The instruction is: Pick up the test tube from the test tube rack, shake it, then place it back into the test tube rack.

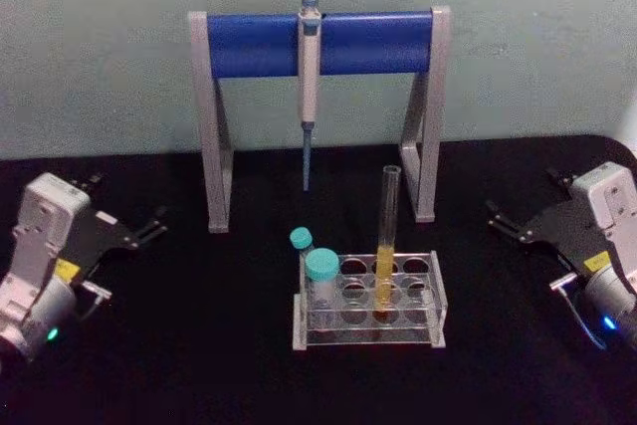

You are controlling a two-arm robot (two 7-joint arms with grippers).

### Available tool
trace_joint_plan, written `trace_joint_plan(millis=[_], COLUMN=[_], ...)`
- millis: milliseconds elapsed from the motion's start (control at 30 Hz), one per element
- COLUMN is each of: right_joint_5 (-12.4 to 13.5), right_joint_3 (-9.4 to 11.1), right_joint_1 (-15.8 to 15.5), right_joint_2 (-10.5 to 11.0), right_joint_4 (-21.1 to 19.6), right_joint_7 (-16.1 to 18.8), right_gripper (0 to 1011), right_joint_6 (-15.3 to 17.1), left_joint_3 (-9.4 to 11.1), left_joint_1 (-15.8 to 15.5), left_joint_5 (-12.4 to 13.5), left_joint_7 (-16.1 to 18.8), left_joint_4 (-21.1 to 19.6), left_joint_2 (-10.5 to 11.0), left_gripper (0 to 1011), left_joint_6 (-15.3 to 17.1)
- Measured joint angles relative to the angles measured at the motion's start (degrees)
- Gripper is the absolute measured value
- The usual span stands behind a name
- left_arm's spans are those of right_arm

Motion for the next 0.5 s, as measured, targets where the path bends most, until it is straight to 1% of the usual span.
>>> trace_joint_plan(millis=[500], right_joint_5=[0.0], right_joint_3=[0.0], right_joint_1=[0.0], right_joint_2=[0.0], right_joint_4=[0.0], right_joint_7=[0.0], right_gripper=[1000], right_joint_6=[0.0], left_joint_3=[0.0], left_joint_1=[0.0], left_joint_5=[0.0], left_joint_7=[0.0], left_joint_4=[0.0], left_joint_2=[0.0], left_gripper=[1010], left_joint_6=[0.0])
